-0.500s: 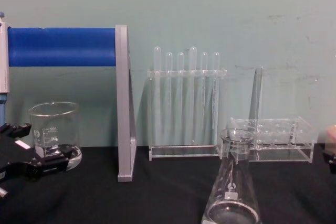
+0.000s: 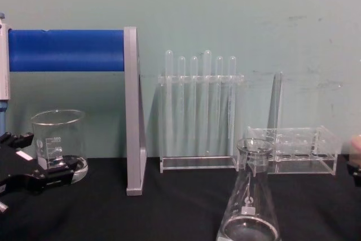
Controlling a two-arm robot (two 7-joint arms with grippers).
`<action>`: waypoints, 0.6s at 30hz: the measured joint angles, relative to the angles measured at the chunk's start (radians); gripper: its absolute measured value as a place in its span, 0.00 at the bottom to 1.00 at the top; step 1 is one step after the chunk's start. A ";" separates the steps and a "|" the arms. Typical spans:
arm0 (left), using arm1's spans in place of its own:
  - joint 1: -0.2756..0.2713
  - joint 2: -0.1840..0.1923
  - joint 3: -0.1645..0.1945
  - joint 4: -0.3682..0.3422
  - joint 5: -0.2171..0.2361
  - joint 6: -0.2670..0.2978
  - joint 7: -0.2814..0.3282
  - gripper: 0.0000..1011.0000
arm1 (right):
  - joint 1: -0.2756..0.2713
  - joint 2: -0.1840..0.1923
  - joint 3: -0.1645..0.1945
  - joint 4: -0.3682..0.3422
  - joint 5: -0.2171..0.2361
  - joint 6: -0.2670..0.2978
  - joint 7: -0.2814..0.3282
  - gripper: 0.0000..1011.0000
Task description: Grasp the erlenmeyer flask with one hand, shake it three times, then place it back.
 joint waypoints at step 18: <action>0.000 0.000 0.000 0.000 0.000 0.000 0.000 0.99 | 0.000 0.000 0.000 0.000 0.000 0.000 0.000 0.99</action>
